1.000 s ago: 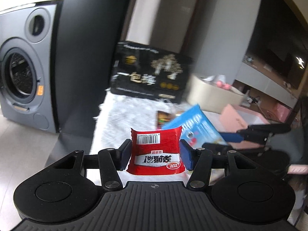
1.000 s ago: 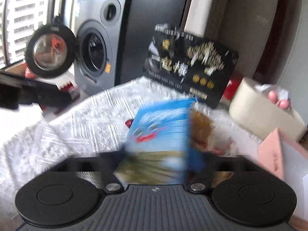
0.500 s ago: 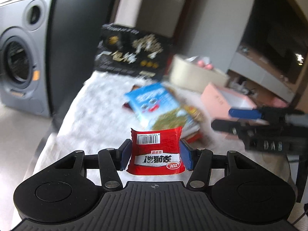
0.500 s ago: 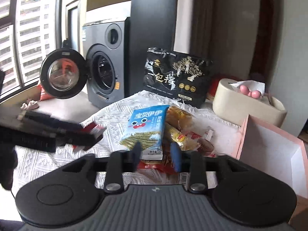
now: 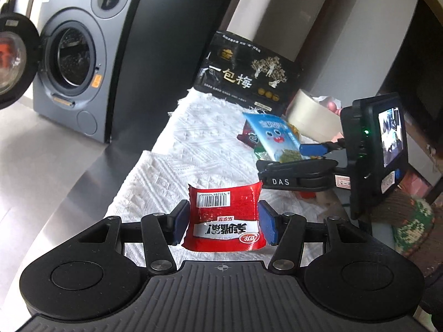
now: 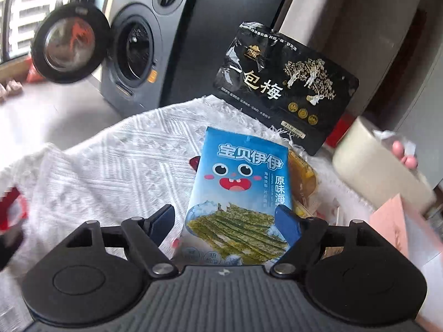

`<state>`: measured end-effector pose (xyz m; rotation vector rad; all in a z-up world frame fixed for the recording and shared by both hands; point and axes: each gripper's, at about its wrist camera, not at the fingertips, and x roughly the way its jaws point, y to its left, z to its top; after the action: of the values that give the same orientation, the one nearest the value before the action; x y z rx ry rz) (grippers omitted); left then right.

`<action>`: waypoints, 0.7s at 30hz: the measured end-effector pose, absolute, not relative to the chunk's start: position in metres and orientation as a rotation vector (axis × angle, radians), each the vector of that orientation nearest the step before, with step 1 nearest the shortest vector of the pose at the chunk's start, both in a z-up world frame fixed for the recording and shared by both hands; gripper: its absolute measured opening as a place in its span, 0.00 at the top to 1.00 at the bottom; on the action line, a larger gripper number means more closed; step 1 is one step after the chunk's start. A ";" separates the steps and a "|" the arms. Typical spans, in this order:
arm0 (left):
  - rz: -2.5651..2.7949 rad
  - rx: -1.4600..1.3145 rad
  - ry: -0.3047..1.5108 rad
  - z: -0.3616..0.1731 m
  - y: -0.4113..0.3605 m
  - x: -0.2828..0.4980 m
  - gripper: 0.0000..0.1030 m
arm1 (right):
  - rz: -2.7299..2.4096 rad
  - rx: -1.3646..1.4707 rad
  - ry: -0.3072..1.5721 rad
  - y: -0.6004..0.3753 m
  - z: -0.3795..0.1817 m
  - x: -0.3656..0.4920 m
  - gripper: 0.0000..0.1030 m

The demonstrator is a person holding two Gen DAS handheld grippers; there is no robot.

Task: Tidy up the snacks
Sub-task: 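Reach the right tool to the blue seaweed packet and grasp it while left holds red packet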

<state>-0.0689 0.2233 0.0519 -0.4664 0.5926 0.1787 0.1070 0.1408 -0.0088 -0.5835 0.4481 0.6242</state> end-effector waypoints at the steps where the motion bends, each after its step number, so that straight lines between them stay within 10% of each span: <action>1: 0.175 -0.469 0.593 0.052 0.223 -0.070 0.43 | 0.616 -0.587 0.445 0.141 -0.010 0.108 0.23; 17: 0.078 -0.467 0.626 0.046 0.201 -0.058 0.43 | 0.659 -0.396 0.500 0.100 0.000 0.133 0.19; 21: 0.079 -0.469 0.627 0.047 0.201 -0.057 0.43 | 0.704 -0.387 0.481 0.094 0.006 0.130 0.31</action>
<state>-0.0567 0.2012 0.0467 -0.4688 0.6267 0.0795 0.1303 0.0941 0.0062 -0.3872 0.4807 0.7038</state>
